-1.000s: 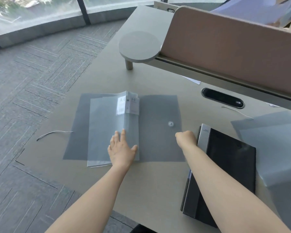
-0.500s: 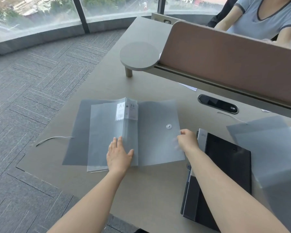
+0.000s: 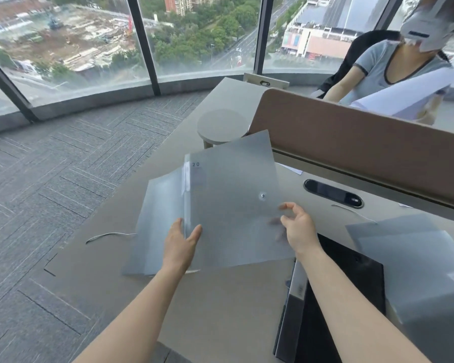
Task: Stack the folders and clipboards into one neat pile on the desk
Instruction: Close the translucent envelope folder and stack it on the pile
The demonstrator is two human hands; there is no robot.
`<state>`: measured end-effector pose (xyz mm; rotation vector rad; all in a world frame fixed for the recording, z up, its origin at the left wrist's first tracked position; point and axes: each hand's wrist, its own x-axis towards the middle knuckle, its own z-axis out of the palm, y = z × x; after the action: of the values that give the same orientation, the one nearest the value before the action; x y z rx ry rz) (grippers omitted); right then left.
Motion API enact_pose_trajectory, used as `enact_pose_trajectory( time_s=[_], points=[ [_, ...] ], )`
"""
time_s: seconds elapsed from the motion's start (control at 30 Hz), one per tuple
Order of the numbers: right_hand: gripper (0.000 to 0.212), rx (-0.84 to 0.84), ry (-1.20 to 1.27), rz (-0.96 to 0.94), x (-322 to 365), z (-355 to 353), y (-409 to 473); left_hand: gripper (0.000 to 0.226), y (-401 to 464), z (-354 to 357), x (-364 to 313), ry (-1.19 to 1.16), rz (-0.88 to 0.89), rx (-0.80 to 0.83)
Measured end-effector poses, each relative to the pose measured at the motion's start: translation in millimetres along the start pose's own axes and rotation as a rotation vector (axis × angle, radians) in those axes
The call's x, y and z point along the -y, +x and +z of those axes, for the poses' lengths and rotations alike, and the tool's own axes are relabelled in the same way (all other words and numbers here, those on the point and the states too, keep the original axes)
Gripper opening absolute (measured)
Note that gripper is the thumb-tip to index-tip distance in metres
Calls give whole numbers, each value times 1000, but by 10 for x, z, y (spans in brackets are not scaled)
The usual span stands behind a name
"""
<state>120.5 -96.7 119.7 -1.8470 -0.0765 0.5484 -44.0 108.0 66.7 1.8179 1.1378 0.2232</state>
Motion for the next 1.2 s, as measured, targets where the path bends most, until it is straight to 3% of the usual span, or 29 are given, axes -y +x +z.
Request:
enact_pose_trajectory(
  time_s=[0.13,0.47,1.0,1.1,1.2],
  points=[
    [33,66,140,-19,127,-80,-122,74,-145,-161,-211,-209,-7,-19],
    [31,169,324,-129,406,-364,-313,40,-638,-496,-857,-592,149,68],
    [23,147,326,-172,120,-774,-210,46,-1048,-81,-915,-851,72,170],
    [19,205,376,-132,4,-790,-186,47,-1108,-24,-847,-869,44,193],
    [31,299,457,-28,-92,-763,-196,48,-1142,12,-745,-866,16,211]
  ],
)
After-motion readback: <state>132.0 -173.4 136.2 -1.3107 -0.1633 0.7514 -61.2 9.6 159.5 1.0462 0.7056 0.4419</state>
